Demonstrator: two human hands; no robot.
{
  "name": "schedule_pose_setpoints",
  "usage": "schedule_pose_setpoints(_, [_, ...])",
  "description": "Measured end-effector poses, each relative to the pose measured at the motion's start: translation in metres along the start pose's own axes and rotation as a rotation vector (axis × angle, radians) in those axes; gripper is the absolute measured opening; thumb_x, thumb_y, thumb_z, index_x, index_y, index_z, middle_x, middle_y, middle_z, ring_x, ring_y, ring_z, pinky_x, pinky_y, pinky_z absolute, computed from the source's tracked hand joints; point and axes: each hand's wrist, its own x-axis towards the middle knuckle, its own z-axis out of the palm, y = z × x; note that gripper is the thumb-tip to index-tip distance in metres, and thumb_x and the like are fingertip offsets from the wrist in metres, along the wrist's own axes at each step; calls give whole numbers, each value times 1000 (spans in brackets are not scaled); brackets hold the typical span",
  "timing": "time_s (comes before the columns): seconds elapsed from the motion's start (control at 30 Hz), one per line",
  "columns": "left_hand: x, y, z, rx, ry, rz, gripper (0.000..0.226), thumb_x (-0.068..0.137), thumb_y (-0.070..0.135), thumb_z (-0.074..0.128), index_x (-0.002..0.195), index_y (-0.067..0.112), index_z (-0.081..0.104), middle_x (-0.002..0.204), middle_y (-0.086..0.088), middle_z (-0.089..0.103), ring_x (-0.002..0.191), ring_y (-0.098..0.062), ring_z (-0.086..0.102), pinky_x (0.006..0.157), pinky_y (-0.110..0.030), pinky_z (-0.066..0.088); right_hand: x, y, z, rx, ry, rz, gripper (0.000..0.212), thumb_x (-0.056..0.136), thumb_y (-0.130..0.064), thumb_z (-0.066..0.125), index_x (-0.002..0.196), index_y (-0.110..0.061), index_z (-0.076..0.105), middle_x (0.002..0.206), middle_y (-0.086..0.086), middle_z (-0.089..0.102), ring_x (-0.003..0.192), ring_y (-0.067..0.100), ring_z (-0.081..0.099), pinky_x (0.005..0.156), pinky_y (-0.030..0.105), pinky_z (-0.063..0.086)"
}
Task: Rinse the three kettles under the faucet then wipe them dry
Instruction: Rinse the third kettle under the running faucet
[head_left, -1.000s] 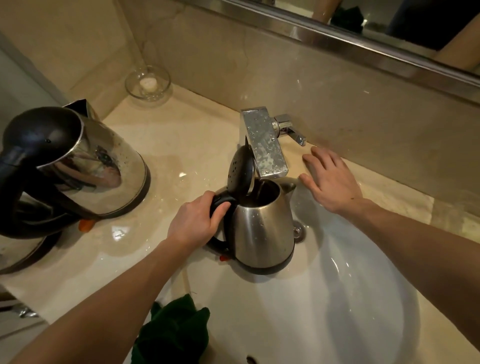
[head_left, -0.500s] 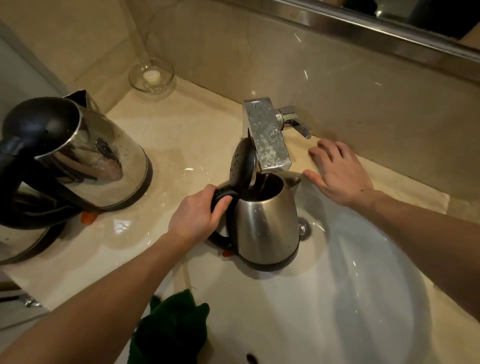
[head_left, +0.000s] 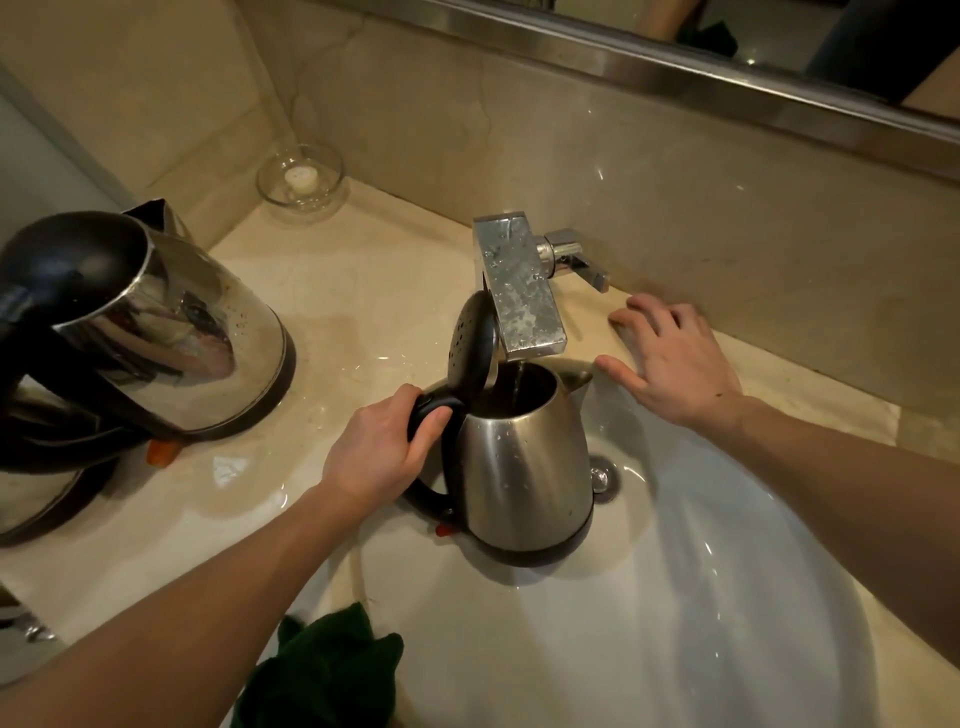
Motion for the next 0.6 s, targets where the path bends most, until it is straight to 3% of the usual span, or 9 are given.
schedule_pose_setpoints(0.23, [-1, 2, 0, 3, -5, -10, 63, 83, 64, 23, 107, 15, 54, 80, 2, 60, 70, -15, 57, 64, -34, 53, 0, 0, 5, -11, 22, 15, 75, 89, -71, 21, 139, -19, 43, 142, 6, 42, 110, 34, 42, 100, 45, 37])
schedule_pose_setpoints(0.37, [-1, 0, 1, 15, -3, -13, 60, 85, 64, 24, 105, 16, 54, 80, 1, 61, 71, -16, 57, 66, -40, 53, 0, 0, 5, -20, 23, 19, 74, 89, -70, 22, 139, -19, 42, 142, 6, 42, 111, 34, 42, 99, 45, 37])
schedule_pose_setpoints(0.6, [-1, 1, 1, 30, -9, -19, 64, 83, 65, 21, 107, 16, 53, 82, 2, 60, 72, -15, 57, 66, -37, 53, 0, 0, 4, -29, 11, 19, 72, 89, -70, 22, 138, -21, 40, 143, 7, 40, 111, 36, 41, 100, 46, 36])
